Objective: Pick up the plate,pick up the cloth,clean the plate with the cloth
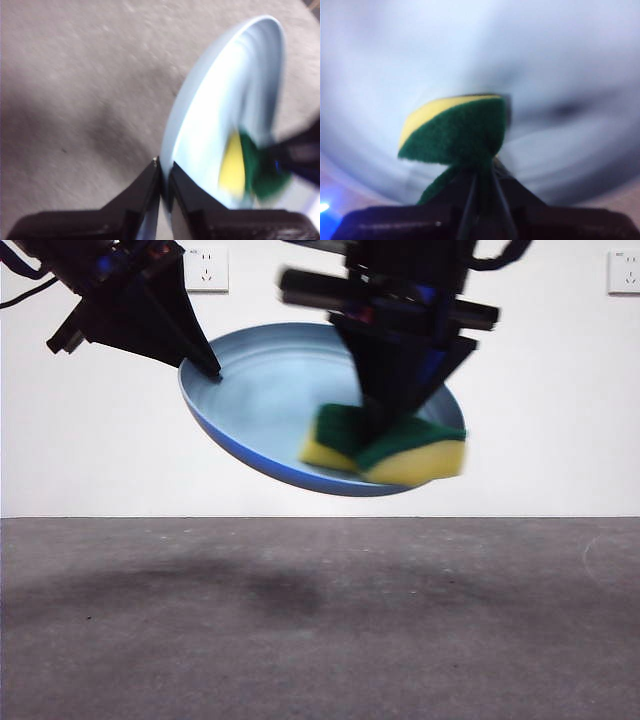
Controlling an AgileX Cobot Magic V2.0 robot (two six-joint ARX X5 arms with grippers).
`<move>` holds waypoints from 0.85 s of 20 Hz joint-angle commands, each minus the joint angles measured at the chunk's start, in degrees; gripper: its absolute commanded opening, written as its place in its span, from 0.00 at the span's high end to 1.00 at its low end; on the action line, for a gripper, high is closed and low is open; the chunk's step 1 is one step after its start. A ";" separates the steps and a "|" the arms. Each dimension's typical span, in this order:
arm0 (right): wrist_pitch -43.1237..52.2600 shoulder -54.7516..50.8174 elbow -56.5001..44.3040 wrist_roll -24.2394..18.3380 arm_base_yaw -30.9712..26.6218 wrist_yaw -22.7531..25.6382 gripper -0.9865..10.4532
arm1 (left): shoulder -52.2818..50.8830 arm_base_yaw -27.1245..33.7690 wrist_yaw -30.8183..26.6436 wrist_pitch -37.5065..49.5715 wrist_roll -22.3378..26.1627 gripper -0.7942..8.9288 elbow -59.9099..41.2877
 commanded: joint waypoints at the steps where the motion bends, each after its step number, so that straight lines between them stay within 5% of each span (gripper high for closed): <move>1: 1.09 0.81 -0.52 -0.04 -2.91 3.69 0.93 | -0.37 -0.28 7.37 -3.48 1.25 0.93 0.22; 9: 10.97 0.81 -0.52 0.11 -6.82 0.76 0.93 | -0.37 -0.31 7.13 -10.43 5.09 0.93 0.22; 17: 20.98 0.81 -0.52 2.67 -4.92 -17.81 0.93 | -0.37 -0.94 2.97 -6.62 4.63 0.93 0.22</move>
